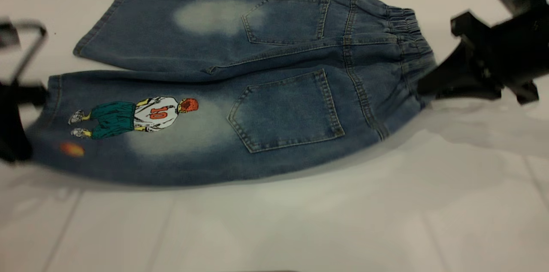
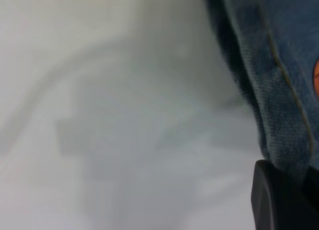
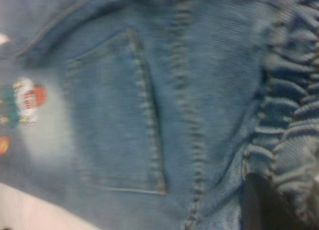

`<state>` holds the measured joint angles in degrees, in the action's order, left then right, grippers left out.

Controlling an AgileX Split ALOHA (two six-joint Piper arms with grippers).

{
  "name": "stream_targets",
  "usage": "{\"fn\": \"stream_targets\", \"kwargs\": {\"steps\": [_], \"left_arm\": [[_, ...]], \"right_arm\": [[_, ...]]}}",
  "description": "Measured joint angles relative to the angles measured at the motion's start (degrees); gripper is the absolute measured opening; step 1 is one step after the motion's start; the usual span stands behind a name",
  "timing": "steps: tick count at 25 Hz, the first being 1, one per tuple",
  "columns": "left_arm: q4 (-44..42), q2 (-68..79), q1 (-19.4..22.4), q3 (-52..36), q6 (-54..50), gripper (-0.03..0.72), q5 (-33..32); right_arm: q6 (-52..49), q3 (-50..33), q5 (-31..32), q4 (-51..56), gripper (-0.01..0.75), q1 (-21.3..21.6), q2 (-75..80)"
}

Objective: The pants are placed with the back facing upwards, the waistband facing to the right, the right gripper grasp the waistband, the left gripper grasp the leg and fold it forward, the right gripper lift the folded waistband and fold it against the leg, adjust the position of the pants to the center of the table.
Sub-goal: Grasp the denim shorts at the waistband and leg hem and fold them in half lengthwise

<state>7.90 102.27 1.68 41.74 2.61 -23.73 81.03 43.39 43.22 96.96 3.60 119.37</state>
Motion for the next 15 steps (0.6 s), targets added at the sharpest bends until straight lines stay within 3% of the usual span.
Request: {"fn": "stream_targets", "kwargs": {"steps": [8, 15], "left_arm": [[-0.17, -11.93, 0.00, 9.29, 1.65, 0.034, -4.60], [-0.17, -9.12, 0.00, 14.00, 1.95, 0.034, 0.99]], "right_arm": [[-7.55, 4.40, 1.75, -7.50, 0.036, 0.00, -9.97], [-16.55, 15.19, 0.06, -14.10, 0.036, 0.00, -10.09]]}}
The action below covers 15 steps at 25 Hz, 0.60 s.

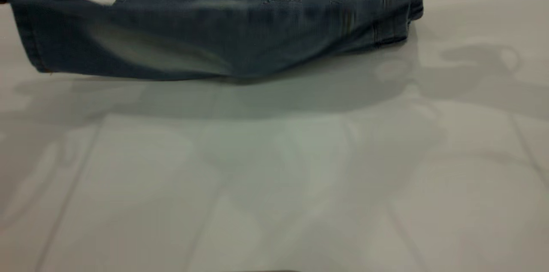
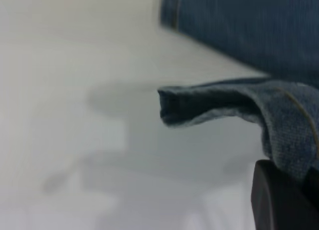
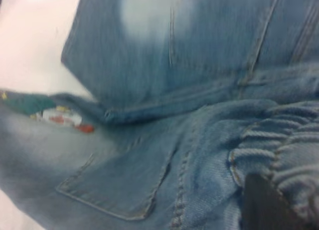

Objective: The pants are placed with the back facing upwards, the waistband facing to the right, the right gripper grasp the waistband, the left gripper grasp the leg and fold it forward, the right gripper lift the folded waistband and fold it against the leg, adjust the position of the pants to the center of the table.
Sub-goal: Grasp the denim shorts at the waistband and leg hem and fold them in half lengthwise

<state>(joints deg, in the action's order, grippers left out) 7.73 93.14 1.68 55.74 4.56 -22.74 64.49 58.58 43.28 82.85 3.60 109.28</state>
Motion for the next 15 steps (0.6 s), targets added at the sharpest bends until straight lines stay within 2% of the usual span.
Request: {"fn": "stream_targets", "kwargs": {"steps": [6, 15], "left_arm": [[1.17, 7.51, -1.68, 0.14, 0.00, 0.034, 9.46], [1.25, 15.48, -5.16, 0.18, 0.23, 0.034, 31.59]], "right_arm": [[-0.25, 1.85, -4.41, 2.01, 0.036, 0.00, 3.13], [14.87, 4.77, -6.94, 18.14, 0.036, 0.00, 9.71]]}}
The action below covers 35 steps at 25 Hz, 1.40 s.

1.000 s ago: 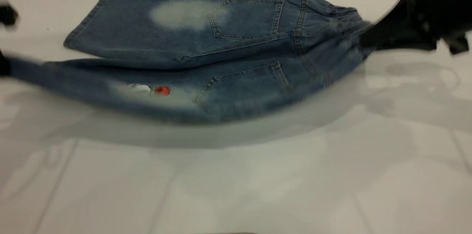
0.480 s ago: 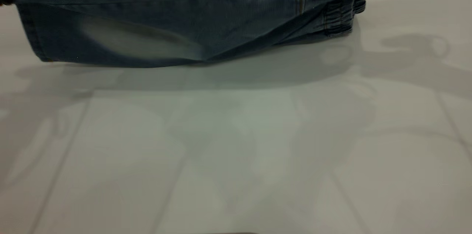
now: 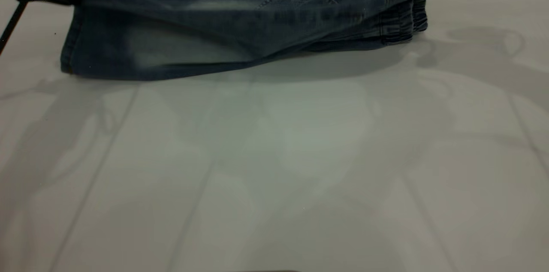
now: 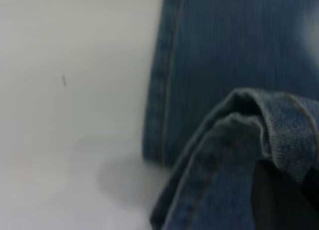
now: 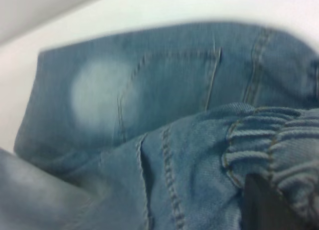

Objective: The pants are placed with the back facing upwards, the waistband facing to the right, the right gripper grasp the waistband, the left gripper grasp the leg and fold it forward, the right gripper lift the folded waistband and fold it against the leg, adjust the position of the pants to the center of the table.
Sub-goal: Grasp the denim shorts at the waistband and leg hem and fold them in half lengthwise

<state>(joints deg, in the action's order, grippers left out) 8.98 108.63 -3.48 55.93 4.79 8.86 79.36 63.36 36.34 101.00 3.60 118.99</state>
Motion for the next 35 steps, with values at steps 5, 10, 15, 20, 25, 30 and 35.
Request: {"fn": "stream_targets", "kwargs": {"steps": [5, 10, 15, 20, 25, 30, 35], "left_arm": [[0.00, 2.09, 0.00, 0.03, 0.36, 0.034, 9.32], [-2.69, 6.30, 0.00, 0.29, 0.42, 0.034, 18.45], [-10.39, 11.35, 0.00, 0.45, 0.42, 0.035, 30.06], [-11.27, 16.42, 0.00, 0.45, 2.24, 0.078, 39.78], [-3.39, 19.58, 0.00, 2.13, 9.47, 0.215, 43.27], [2.93, 18.68, 0.00, 6.74, 11.36, 0.350, 34.69], [1.96, 14.24, 0.00, 15.22, 9.72, 0.379, 4.19]], "right_arm": [[1.90, 4.59, 0.00, 1.69, 0.036, 0.00, 3.97], [3.25, 9.87, 0.00, 1.79, 0.036, 0.00, 8.50], [5.16, 13.64, -0.60, 1.84, 0.048, 0.00, 12.01], [7.99, 14.21, -3.38, 2.04, 0.157, 0.00, 12.41], [9.84, 14.61, -4.41, 2.07, 0.414, 0.00, 12.41], [6.70, 17.72, -4.30, 1.96, 0.617, 0.00, 12.41], [-0.83, 21.09, -4.03, -1.58, 0.643, 0.00, 12.29]]}}
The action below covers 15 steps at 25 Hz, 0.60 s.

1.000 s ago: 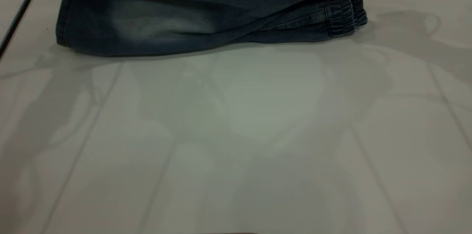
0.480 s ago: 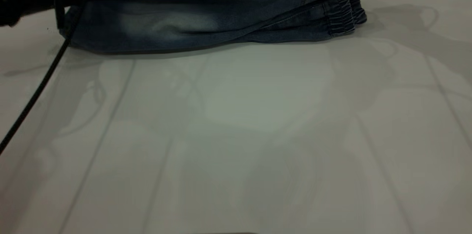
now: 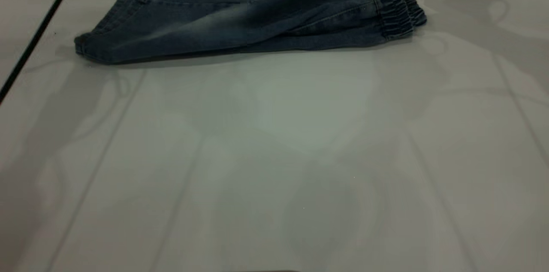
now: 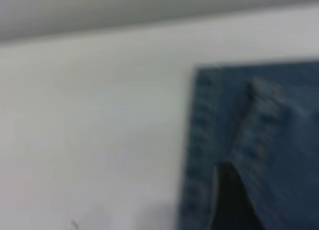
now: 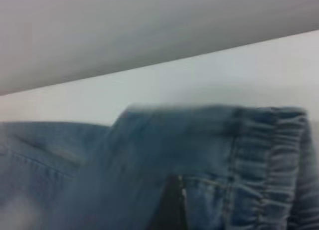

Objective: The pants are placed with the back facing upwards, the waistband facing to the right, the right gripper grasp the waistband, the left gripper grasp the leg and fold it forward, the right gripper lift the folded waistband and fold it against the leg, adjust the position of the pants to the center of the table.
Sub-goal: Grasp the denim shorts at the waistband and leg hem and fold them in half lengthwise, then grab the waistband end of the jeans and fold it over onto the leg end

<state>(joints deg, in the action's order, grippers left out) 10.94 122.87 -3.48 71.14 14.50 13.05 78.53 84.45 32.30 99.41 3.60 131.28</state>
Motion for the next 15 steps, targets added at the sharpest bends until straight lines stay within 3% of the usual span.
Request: {"fn": "stream_targets", "kwargs": {"steps": [4, 7, 10, 15], "left_arm": [[-1.39, -0.97, -0.19, 6.82, 0.15, 0.379, -21.86], [-1.58, -0.97, -1.08, 9.97, 2.10, 0.379, -31.83], [-1.58, -0.97, -2.94, 12.18, 4.07, 0.379, -35.59], [-1.69, -0.97, -7.04, 13.81, 4.67, 0.379, -35.66]], "right_arm": [[-7.95, 0.50, 1.28, -9.35, 0.622, 0.18, -0.66], [-17.24, 0.51, 2.45, -20.86, 0.612, 0.25, -0.74], [-21.08, 0.51, 2.36, -27.30, 0.605, 0.26, -0.37], [-20.18, 0.69, 0.73, -28.24, 0.601, 0.26, 2.38]]}}
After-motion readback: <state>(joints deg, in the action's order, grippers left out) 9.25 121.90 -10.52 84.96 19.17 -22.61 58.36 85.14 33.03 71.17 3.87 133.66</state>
